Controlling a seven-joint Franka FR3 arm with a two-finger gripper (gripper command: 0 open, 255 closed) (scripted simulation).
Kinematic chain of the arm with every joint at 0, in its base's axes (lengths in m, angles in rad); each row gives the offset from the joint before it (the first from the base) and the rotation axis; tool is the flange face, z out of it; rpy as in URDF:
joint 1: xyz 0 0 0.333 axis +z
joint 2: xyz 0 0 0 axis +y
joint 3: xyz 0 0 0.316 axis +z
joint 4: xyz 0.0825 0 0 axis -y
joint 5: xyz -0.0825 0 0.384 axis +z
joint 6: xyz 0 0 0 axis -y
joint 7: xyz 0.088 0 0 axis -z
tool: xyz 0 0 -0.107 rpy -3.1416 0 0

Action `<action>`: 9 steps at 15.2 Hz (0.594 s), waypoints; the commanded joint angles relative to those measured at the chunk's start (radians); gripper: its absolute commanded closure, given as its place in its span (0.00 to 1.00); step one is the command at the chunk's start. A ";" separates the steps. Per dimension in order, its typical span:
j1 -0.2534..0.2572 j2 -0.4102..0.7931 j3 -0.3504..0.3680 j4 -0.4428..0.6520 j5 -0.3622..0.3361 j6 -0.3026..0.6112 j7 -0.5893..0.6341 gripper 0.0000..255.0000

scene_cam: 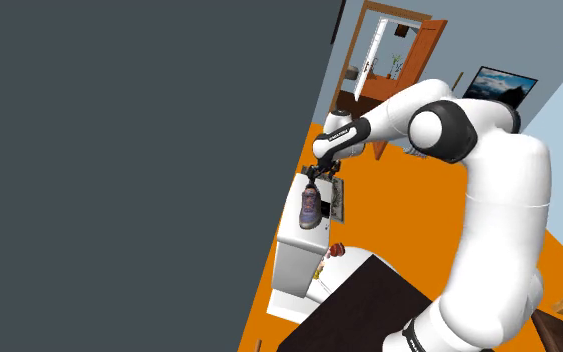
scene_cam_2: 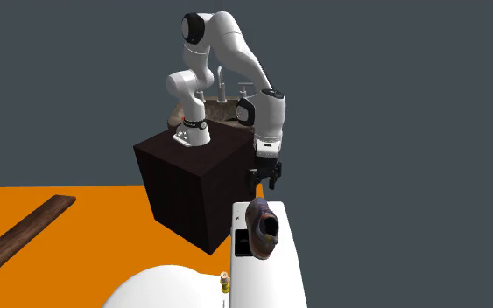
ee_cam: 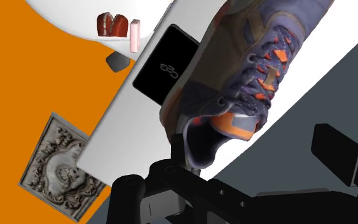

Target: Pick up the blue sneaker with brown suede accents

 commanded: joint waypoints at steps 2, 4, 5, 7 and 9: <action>-0.030 0.118 -0.002 0.122 0.016 0.001 -0.005 0.00; -0.050 0.194 -0.004 0.208 0.024 -0.007 -0.005 0.00; -0.060 0.232 -0.004 0.254 0.028 -0.012 -0.005 0.00; -0.071 0.279 -0.004 0.301 0.033 -0.011 -0.003 0.00; -0.073 0.298 -0.002 0.305 0.034 0.004 -0.001 0.00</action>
